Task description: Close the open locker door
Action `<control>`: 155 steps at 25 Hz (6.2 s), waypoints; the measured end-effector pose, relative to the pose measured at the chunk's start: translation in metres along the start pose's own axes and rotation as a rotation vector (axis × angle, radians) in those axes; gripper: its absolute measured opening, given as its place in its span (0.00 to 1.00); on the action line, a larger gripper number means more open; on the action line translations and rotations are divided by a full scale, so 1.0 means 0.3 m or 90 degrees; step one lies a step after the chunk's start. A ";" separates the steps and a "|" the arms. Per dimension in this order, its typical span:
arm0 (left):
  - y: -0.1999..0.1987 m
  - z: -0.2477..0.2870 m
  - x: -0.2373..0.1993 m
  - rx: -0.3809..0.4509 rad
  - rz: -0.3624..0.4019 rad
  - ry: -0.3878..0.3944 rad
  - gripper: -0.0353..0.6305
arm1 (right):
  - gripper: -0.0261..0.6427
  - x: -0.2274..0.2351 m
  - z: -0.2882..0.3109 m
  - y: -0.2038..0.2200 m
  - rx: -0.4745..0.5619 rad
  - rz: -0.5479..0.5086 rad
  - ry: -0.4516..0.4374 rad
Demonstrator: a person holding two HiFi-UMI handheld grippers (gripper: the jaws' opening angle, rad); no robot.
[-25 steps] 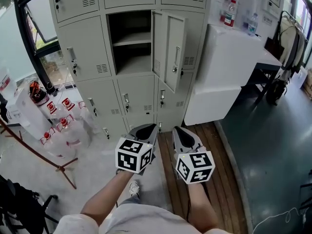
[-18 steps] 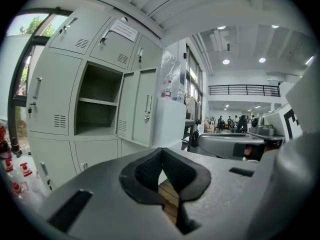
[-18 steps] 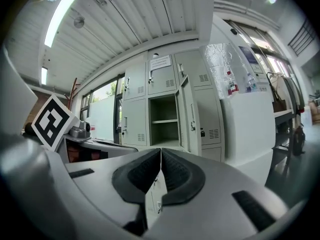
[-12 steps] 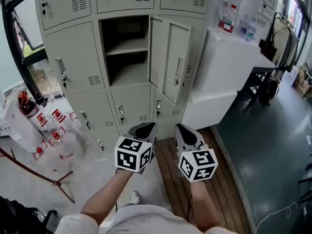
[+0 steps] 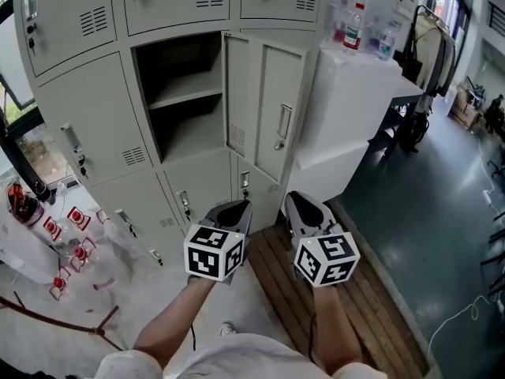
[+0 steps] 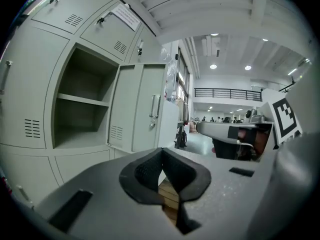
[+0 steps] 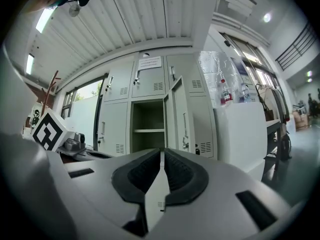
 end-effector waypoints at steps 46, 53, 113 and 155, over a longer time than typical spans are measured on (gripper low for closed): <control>-0.198 0.423 -0.196 0.027 -0.016 -0.068 0.06 | 0.24 0.374 0.404 -0.165 0.048 -0.016 -0.181; -0.200 0.463 -0.205 0.028 -0.029 -0.108 0.06 | 0.25 0.414 0.444 -0.189 0.066 -0.011 -0.284; -0.063 0.170 -0.364 0.016 -0.107 -0.307 0.06 | 0.26 -0.004 0.516 -0.211 0.093 -0.097 -0.527; -0.009 -0.093 -0.847 0.027 -0.130 -0.239 0.06 | 0.27 -0.452 0.769 -0.235 0.099 -0.059 -0.372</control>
Point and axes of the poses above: the fingertips, and each gripper's own axes: z forward along the fingers, x to its right, y out of its underside, the point moved 5 cm from there along -z, backward along the fingers, and after that the axes turned 7 degrees about -x, right-handed, at the moved point
